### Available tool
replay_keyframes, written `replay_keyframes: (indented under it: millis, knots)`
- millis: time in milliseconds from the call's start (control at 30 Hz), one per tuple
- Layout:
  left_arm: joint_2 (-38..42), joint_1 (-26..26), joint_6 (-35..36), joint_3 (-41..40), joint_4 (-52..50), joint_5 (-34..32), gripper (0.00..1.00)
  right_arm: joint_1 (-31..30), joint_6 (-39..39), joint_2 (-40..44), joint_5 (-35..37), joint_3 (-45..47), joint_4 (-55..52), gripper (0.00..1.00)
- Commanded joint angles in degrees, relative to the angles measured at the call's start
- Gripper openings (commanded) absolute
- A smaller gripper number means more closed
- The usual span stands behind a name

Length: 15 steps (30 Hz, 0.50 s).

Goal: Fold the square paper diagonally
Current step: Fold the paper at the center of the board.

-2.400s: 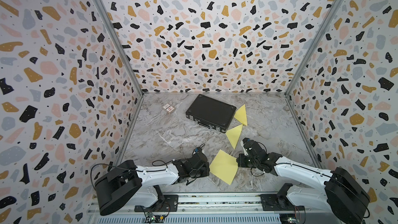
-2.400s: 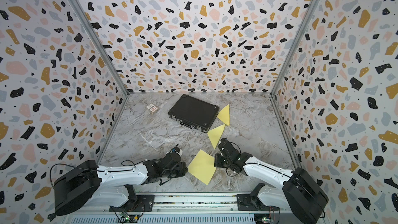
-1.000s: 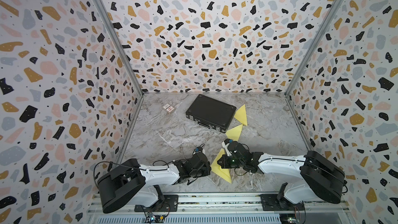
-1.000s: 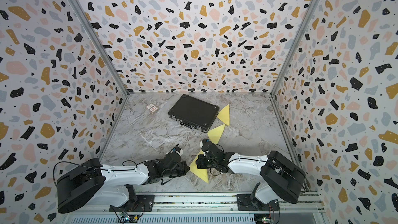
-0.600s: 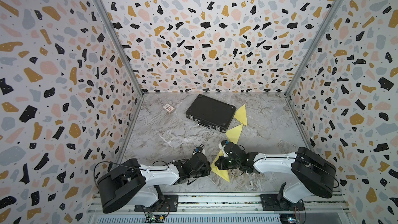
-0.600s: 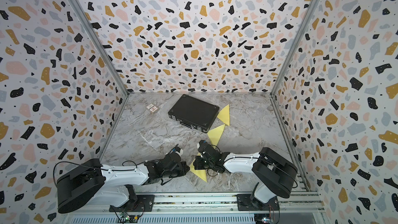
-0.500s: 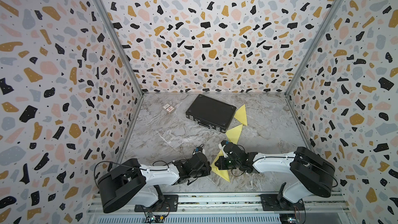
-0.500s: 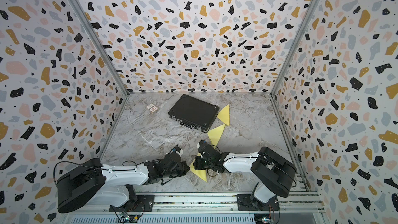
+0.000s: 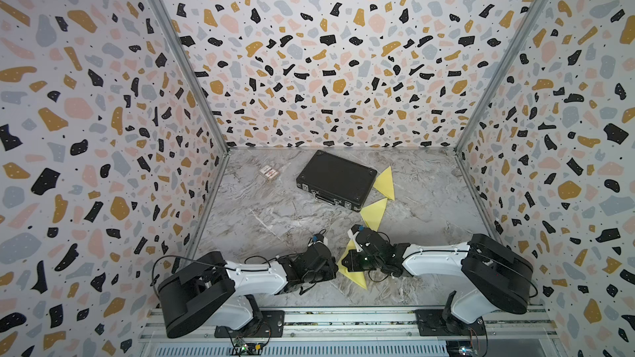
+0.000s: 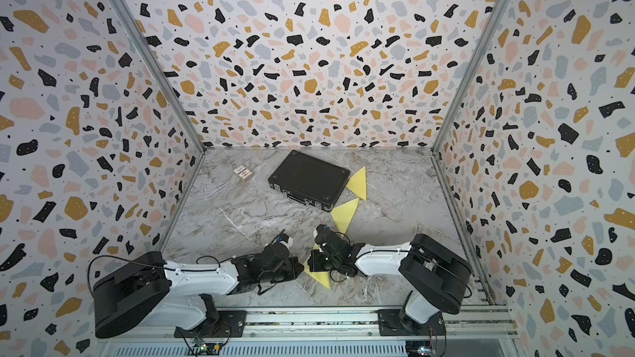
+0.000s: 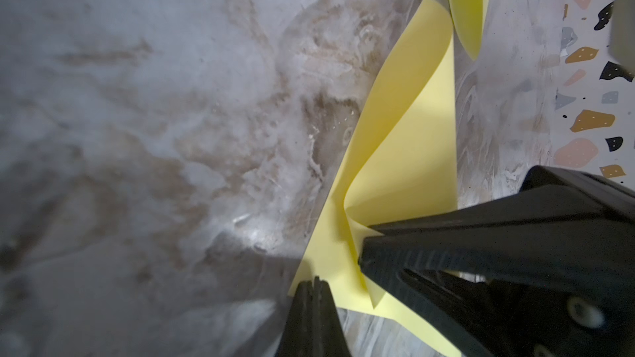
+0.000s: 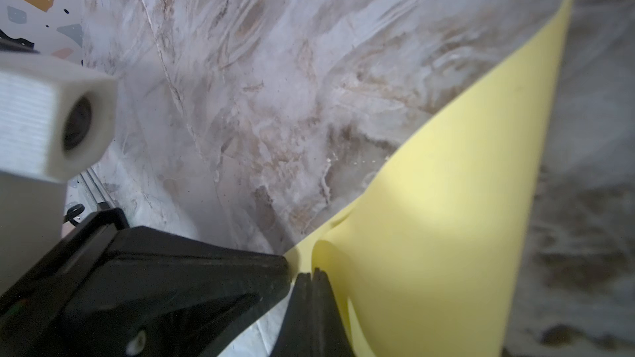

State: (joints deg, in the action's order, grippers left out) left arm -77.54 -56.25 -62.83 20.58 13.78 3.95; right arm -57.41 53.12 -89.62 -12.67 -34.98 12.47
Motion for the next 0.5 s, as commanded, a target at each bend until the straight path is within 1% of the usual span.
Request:
replay_keyframes:
  millis: [0,467]
  knots:
    - [-2.1,0.3,-0.2,-3.3,-9.4,-1.0,0.00,-0.4,0.4,-0.9,-0.1,-1.2,0.3,0.00]
    - [-1.8,0.3,-0.4,-4.0,-9.3,-1.2,0.00,-0.7,0.6,-1.0,0.4,-1.2,-0.3,0.00]
